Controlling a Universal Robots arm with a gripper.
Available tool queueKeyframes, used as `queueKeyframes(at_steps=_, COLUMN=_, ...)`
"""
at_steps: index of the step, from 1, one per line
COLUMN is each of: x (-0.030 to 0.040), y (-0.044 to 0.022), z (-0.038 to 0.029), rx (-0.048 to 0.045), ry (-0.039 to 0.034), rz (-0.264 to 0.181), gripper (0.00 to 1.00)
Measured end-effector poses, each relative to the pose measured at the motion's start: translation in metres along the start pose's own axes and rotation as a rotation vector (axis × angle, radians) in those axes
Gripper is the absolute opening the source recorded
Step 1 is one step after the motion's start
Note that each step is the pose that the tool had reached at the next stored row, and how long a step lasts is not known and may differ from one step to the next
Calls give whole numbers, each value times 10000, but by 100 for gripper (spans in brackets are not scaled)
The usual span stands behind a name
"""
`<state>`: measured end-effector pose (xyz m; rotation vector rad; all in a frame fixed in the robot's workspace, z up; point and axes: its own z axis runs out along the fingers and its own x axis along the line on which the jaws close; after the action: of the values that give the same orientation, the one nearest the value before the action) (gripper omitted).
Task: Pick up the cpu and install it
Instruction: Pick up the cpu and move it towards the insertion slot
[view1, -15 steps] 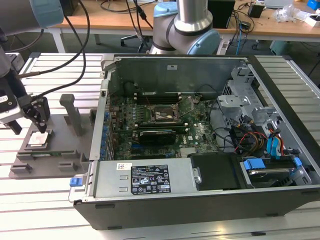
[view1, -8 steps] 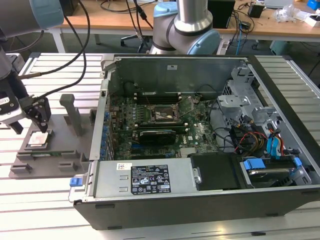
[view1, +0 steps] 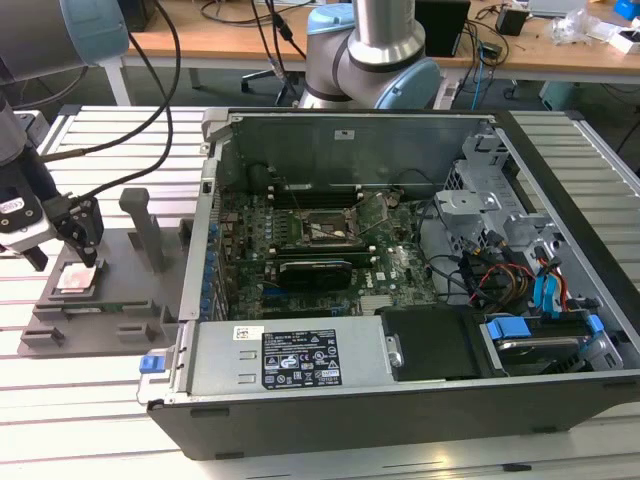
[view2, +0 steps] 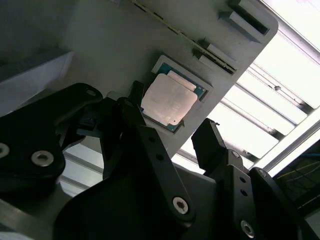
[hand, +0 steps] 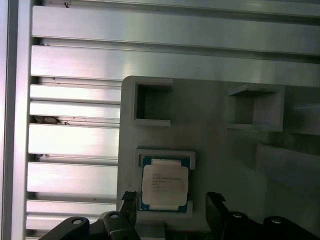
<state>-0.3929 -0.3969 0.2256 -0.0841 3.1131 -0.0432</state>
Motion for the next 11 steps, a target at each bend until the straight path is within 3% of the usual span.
queueKeyframes(at_steps=11, x=1, y=1, z=40, rx=-3, ry=-2, rz=-61, gripper=66)
